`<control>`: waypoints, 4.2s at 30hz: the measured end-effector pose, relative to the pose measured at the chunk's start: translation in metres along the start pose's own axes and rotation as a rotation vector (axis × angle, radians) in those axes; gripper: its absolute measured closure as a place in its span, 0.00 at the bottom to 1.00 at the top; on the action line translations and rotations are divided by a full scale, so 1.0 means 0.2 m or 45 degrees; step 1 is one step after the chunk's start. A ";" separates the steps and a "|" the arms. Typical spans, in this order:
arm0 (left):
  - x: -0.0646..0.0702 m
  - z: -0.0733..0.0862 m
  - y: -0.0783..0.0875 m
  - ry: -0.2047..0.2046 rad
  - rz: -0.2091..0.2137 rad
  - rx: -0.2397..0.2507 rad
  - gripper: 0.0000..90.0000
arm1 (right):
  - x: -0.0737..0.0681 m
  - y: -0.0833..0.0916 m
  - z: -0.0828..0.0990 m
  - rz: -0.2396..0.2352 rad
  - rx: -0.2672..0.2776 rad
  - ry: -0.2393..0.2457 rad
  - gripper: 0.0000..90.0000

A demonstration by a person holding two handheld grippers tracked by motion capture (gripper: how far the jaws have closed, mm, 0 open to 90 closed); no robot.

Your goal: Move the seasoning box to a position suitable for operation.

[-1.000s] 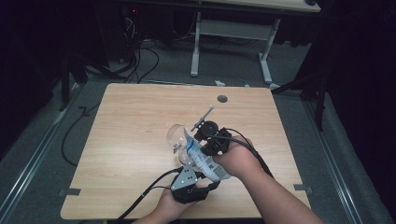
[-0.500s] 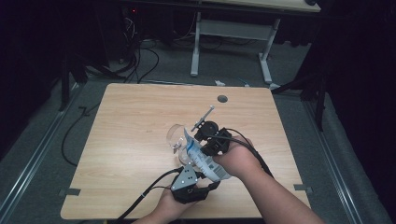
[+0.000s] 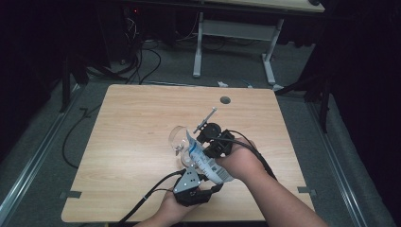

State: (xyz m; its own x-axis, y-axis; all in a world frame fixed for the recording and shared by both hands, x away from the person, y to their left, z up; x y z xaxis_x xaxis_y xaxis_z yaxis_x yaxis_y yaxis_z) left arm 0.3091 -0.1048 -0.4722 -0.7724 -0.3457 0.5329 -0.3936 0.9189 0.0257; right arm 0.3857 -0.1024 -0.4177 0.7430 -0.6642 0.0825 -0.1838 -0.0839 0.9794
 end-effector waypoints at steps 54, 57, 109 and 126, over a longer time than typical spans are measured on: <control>0.01 -0.02 0.00 0.003 0.011 0.016 0.65 | -0.01 -0.01 -0.02 0.010 -0.006 0.012 1.00; 0.01 -0.02 0.00 0.003 0.013 0.017 0.65 | -0.01 -0.01 -0.02 0.010 -0.005 0.012 1.00; 0.02 -0.05 0.01 -0.001 0.027 0.034 0.65 | 0.00 0.00 -0.04 0.032 0.001 0.012 1.00; 0.03 -0.05 0.01 0.000 0.031 0.041 0.65 | 0.00 0.00 -0.04 0.033 0.003 0.013 1.00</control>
State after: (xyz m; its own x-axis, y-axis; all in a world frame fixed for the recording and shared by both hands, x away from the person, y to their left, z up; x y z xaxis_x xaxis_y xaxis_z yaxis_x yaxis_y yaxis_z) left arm 0.3095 -0.1024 -0.4600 -0.7820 -0.3232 0.5329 -0.3903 0.9206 -0.0144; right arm 0.3905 -0.0963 -0.4157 0.7447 -0.6583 0.1099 -0.2046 -0.0684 0.9765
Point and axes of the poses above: each handheld gripper's, and its own axes: y roughly backward along the jaws, z roughly out of its underside, x roughly to its right, the point moved 8 cm from there along -y, roughly forward along the jaws, and after that the axes turned 8 degrees about -x, right-handed, at the moved point
